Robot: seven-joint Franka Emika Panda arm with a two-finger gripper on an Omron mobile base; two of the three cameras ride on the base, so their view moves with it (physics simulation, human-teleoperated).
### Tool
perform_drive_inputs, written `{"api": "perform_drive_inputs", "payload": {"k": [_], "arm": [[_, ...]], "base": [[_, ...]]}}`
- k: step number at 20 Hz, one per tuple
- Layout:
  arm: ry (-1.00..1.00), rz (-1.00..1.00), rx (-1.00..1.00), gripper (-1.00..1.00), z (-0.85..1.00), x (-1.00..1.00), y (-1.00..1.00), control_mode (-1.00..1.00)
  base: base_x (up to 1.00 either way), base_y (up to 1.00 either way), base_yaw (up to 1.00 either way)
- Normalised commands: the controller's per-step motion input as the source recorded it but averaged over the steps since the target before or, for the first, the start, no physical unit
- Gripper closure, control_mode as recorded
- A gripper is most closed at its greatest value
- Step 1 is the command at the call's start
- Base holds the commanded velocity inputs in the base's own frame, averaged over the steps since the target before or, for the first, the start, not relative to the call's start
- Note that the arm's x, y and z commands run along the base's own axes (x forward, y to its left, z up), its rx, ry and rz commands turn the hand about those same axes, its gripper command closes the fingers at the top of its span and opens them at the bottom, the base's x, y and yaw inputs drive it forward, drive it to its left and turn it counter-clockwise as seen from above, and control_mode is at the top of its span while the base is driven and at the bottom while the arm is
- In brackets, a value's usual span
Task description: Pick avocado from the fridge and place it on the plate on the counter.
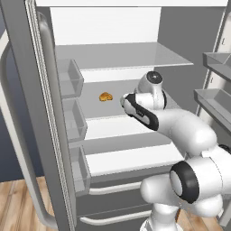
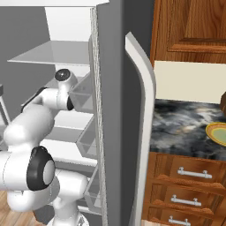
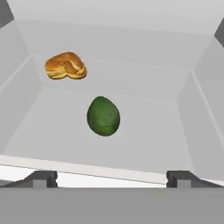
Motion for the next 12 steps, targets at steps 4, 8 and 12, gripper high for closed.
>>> {"api": "perform_drive_inputs", "payload": {"k": [4, 8, 12], "arm": [[0.0, 0.0, 0.0, -1.0, -0.21, 0.57, 0.0, -1.0], [0.0, 0.0, 0.0, -1.0, -0.24, 0.42, 0.06, -1.0], [0.0, 0.0, 0.0, -1.0, -0.19, 0.38, 0.21, -1.0]], "base": [[0.0, 0.0, 0.0], [0.0, 0.0, 0.0], [0.0, 0.0, 0.0]]}}
